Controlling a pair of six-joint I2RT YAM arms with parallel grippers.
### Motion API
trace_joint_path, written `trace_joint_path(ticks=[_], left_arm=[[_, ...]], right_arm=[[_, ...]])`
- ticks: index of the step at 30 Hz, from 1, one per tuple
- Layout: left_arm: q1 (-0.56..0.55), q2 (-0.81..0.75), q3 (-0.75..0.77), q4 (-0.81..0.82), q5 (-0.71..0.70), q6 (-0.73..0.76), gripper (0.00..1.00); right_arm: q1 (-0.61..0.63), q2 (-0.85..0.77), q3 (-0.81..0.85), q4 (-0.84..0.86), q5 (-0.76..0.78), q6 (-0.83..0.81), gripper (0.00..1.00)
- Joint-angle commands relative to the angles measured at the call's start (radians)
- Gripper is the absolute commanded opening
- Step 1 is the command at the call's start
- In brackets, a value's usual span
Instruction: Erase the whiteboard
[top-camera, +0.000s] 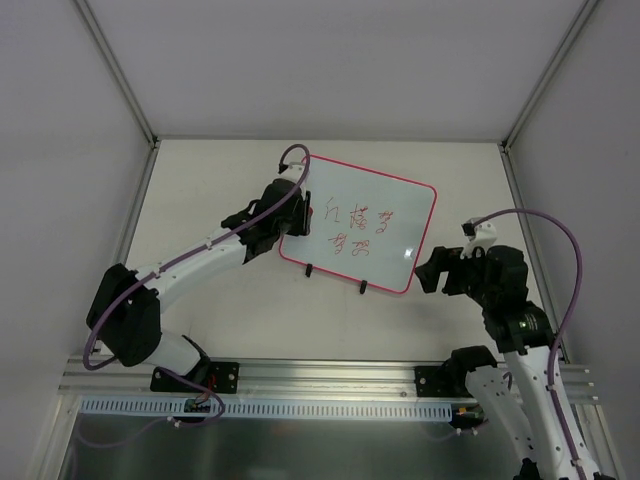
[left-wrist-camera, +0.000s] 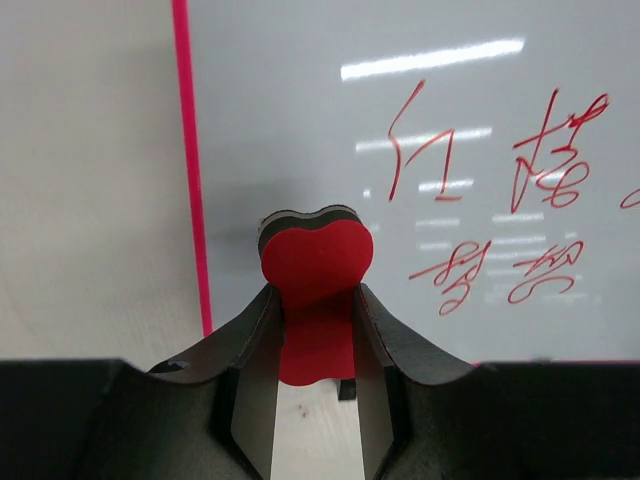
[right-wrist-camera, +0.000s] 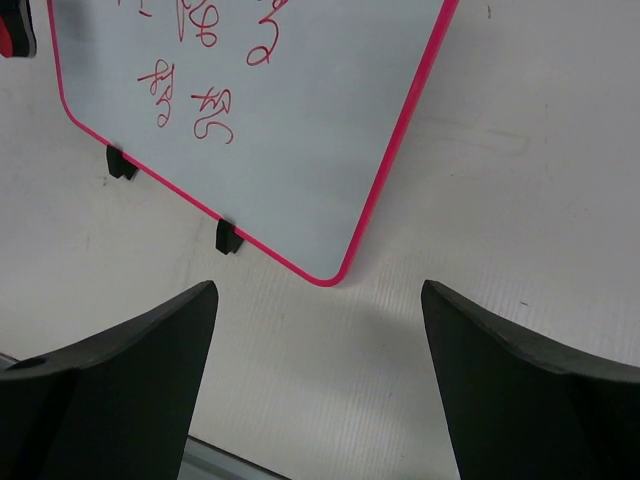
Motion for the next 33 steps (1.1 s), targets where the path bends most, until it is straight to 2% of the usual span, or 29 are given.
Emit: trace_joint_path(ticks=[1, 10, 16, 22, 29, 33], left_arm=[[0.021, 0.065, 0.084, 0.156, 0.097, 0.179, 0.05], [0.024, 0.108, 0.127, 0.168, 0.135, 0.23, 0.05], [0.024, 0.114, 0.121, 0.17, 0.154, 0.235, 0.05], [0.024, 0.131, 0.129, 0.17, 0.158, 0.254, 0.05], [0.026, 0.171, 0.17, 0.171, 0.163, 0.284, 0.05], [0.026, 0.186, 0.192, 0.173, 0.183, 0.281, 0.05]], right_arm=[[-0.046, 0.123, 0.04, 0.141, -0.083, -0.065, 0.87], [-0.25, 0.448, 0.176, 0.354, -0.36, -0.093, 0.86], [-0.376, 0.632, 0.195, 0.551, -0.57, -0.047, 0.83], [-0.403, 0.776, 0.227, 0.663, -0.707, -0.026, 0.7], [-0.405, 0.865, 0.244, 0.669, -0.733, -0.065, 0.66], [-0.403, 0.905, 0.248, 0.675, -0.77, -0.085, 0.6]])
